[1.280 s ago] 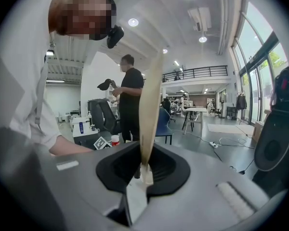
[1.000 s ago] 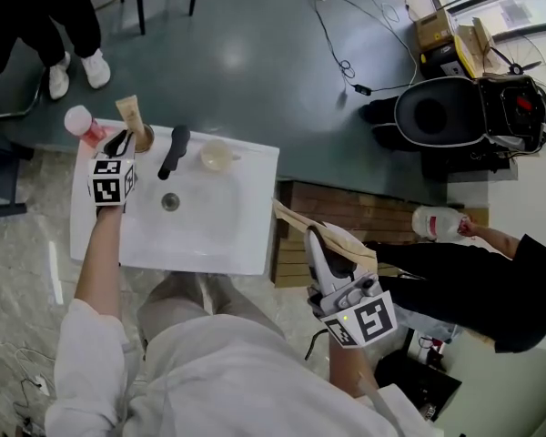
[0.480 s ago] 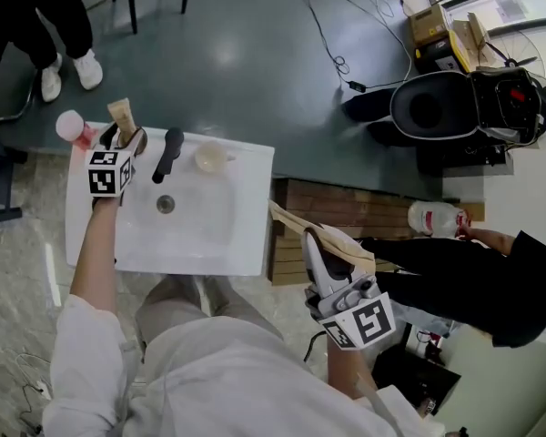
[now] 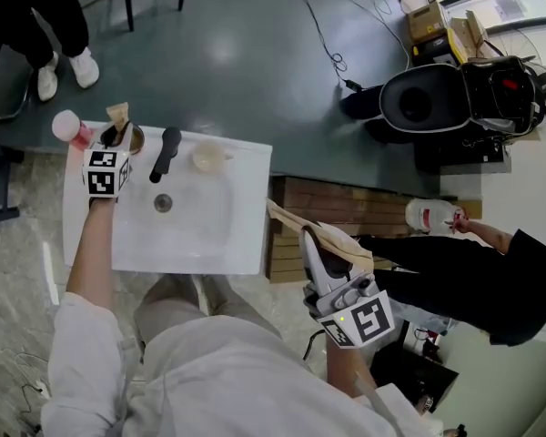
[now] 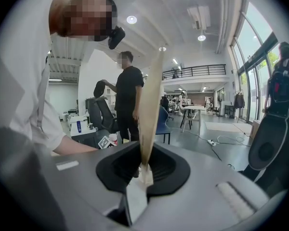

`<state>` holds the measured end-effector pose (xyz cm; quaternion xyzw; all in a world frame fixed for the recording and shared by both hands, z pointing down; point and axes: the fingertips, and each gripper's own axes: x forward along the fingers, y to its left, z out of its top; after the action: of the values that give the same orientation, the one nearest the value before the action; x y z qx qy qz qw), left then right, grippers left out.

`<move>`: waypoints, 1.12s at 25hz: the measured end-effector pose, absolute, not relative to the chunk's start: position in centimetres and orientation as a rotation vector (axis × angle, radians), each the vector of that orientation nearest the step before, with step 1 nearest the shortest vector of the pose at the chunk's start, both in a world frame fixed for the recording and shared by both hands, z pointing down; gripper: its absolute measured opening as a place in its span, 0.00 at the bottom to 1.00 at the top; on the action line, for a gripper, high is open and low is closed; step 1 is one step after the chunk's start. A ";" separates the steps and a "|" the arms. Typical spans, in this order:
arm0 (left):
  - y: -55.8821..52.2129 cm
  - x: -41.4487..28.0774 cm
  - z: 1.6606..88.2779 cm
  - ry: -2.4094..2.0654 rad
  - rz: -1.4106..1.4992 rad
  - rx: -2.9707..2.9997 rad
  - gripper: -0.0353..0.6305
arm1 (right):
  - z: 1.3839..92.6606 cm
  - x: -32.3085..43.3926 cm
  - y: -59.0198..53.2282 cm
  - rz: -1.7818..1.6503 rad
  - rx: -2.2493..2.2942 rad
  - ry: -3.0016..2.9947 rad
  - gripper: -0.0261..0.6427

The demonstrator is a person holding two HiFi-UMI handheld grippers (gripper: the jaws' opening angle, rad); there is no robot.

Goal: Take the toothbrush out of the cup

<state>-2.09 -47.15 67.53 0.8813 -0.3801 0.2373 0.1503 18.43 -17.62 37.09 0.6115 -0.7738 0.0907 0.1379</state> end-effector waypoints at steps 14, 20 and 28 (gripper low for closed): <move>-45.1 -1.7 59.0 -1.069 0.531 2.701 0.09 | 37.3 18.1 -18.7 0.249 1.716 -2.312 0.10; -43.5 -2.3 55.5 -1.052 0.506 2.752 0.09 | 38.0 17.6 -20.2 0.232 1.670 -2.353 0.10; -39.9 -3.3 50.0 -1.029 0.452 2.810 0.09 | 38.2 16.4 -22.4 0.209 1.607 -2.415 0.10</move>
<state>-3.32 -39.94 50.02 0.9270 -0.3393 0.1493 0.0576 16.35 -22.41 38.21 0.5487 -0.8248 0.0714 0.1164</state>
